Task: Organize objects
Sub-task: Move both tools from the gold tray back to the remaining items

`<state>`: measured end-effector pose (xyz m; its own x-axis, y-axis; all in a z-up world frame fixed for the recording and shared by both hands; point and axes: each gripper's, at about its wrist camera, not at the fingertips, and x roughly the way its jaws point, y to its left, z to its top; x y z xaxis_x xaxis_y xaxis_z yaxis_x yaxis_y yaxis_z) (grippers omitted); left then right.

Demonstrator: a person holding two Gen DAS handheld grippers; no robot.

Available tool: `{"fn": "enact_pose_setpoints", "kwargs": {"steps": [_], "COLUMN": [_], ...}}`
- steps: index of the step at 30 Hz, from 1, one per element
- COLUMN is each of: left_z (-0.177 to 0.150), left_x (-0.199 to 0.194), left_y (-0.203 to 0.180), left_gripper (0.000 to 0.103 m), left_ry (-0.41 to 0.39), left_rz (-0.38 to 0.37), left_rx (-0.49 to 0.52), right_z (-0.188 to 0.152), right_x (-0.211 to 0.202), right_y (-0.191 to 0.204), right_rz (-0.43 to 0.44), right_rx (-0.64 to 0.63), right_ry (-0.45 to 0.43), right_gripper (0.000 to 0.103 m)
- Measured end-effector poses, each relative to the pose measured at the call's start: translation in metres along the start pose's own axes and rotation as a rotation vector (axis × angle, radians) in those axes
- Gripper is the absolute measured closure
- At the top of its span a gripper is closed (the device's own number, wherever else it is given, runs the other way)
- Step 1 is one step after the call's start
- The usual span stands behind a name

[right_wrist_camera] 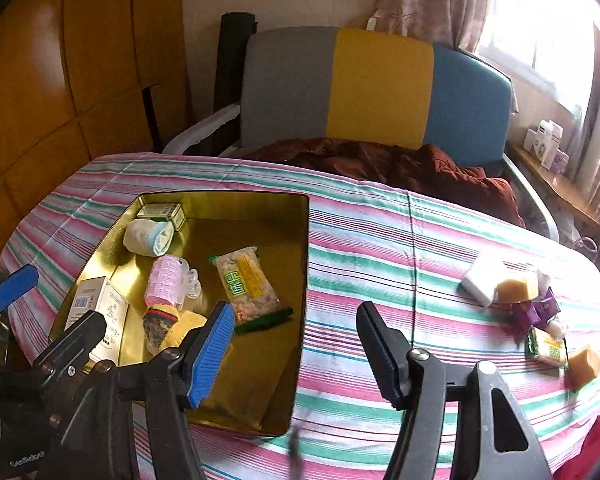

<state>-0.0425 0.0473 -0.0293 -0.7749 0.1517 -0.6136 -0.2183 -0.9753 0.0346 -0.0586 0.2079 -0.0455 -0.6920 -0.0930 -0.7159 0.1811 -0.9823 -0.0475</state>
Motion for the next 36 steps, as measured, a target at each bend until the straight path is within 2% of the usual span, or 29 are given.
{"fn": "enact_pose_setpoints", "kwargs": {"steps": [22, 23, 30, 36], "left_z": [-0.012, -0.012, -0.014, -0.013], "left_x": [0.010, 0.011, 0.015, 0.020], "left_y": [-0.030, -0.032, -0.046, -0.059], "left_gripper": [0.009, 0.009, 0.009, 0.009], "left_ry": [0.060, 0.061, 0.080, 0.093], "left_rz": [-0.046, -0.048, -0.064, -0.082], "left_rx": [0.067, 0.072, 0.108, 0.139], "right_z": [-0.024, -0.025, -0.033, -0.035], "right_x": [0.011, 0.011, 0.016, 0.015], "right_y": [-0.053, -0.056, -0.091, -0.140], "right_rz": [-0.086, -0.106, -0.139, -0.162], "right_rx": [0.076, 0.121, 0.171, 0.268], "right_ry": [0.061, 0.068, 0.108, 0.140], "right_gripper": [0.038, 0.038, 0.038, 0.038]}}
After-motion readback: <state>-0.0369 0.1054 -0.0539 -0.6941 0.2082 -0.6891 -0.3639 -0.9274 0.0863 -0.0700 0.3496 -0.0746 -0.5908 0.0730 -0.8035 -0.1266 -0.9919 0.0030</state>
